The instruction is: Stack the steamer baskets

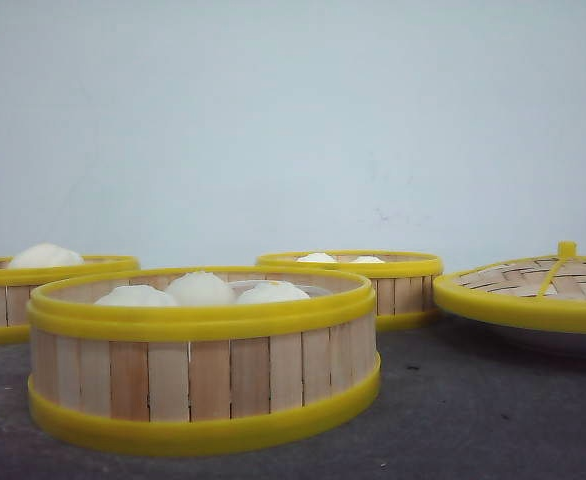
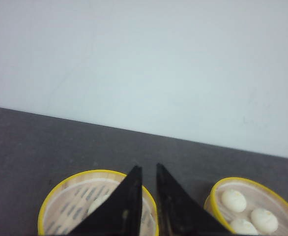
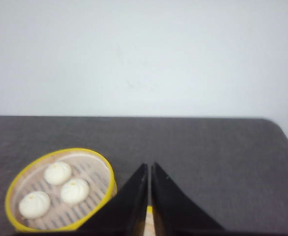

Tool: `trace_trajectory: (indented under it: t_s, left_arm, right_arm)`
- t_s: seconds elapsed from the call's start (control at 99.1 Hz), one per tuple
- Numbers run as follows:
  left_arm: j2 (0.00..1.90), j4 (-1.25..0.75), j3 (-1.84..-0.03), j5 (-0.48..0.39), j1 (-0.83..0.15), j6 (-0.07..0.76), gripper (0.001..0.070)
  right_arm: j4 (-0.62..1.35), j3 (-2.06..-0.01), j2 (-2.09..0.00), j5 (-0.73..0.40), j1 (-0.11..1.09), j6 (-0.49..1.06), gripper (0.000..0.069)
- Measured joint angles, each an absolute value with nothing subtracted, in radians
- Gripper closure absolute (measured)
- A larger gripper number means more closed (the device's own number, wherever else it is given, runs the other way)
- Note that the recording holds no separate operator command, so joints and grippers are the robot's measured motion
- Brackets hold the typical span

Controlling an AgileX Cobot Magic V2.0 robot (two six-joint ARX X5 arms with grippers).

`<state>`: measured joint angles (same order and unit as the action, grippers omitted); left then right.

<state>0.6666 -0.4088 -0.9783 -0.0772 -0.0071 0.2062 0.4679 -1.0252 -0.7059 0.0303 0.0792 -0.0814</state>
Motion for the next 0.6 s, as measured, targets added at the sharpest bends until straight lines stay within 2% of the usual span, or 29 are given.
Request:
trace_trajectory:
  t_s: [0.101, 0.171, 0.212, 0.282, 0.343, 0.434, 0.595]
  left_arm:
    - [0.703, -0.447, -0.982, -0.079, -0.007, 0.19, 0.0668]
    - [0.712, -0.455, -0.982, -0.09, -0.007, 0.176, 0.0573]
    - [0.709, -0.455, -0.982, -0.102, -0.007, 0.168, 0.0479]
    - [0.703, -0.456, -0.982, -0.109, -0.007, 0.157, 0.0309]
    - [0.7, -0.456, -0.982, -0.112, -0.007, 0.149, 0.0221]
    - [0.7, -0.456, -0.982, -0.13, -0.009, 0.148, 0.0176]
    - [0.701, -0.458, -0.982, -0.189, -0.031, 0.148, 0.0163]
  right_arm:
    - [0.49, -1.027, -0.706, 0.03, 0.095, -0.067, 0.0683]
    - [0.505, -1.027, -0.709, 0.03, 0.104, -0.059, 0.0648]
    - [0.515, -1.026, -0.713, 0.03, 0.109, -0.057, 0.0583]
    - [0.527, -1.026, -0.717, 0.032, 0.121, -0.057, 0.042]
    - [0.528, -1.026, -0.719, 0.049, 0.133, -0.06, 0.0314]
    - [0.525, -1.026, -0.733, 0.093, 0.147, -0.073, 0.0254]
    - [0.521, -1.067, -0.836, 0.152, 0.167, -0.118, 0.0236]
